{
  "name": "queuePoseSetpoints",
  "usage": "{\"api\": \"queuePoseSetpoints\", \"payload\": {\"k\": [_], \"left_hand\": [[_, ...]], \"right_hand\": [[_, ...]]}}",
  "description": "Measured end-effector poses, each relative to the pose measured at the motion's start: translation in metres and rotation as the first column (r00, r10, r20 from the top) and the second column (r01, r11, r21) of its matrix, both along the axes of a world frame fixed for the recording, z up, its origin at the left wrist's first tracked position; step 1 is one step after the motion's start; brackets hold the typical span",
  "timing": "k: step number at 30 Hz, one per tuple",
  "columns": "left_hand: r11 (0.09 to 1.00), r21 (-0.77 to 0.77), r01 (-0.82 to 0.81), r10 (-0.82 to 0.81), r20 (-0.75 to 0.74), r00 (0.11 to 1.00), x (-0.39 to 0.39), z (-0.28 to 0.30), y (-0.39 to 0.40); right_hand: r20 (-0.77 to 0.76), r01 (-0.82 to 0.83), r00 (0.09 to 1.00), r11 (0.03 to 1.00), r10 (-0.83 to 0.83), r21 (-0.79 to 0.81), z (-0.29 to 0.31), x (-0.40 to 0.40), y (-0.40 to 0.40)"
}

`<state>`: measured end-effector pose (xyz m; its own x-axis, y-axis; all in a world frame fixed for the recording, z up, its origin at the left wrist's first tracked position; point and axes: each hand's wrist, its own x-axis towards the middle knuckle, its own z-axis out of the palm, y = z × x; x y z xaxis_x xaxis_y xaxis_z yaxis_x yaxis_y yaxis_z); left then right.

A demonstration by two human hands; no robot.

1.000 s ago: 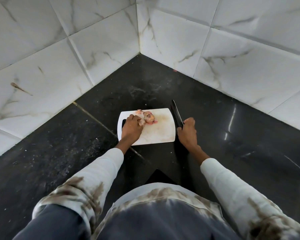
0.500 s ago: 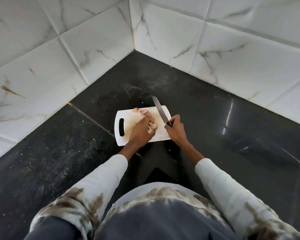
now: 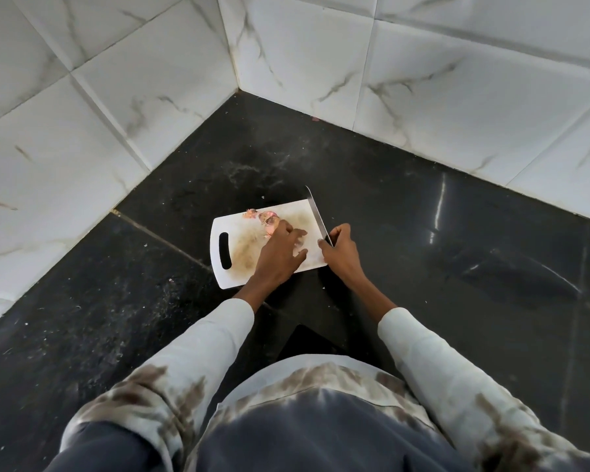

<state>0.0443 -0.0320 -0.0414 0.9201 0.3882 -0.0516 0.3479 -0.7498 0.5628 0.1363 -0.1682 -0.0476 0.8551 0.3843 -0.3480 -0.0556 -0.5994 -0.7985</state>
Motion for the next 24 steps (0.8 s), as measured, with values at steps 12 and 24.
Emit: {"api": "queuePoseSetpoints", "payload": {"k": [12, 24], "left_hand": [[0.987, -0.062, -0.151, 0.156, 0.097, 0.983, 0.006, -0.008, -0.001], [0.933, -0.180, -0.310, 0.338, 0.150, 0.929, 0.003, -0.017, 0.002]], "right_hand": [[-0.088, -0.008, 0.996, 0.987, 0.023, 0.162, -0.011, -0.011, 0.005], [0.081, -0.113, 0.991, 0.989, 0.106, 0.091, -0.013, -0.031, 0.015]]}}
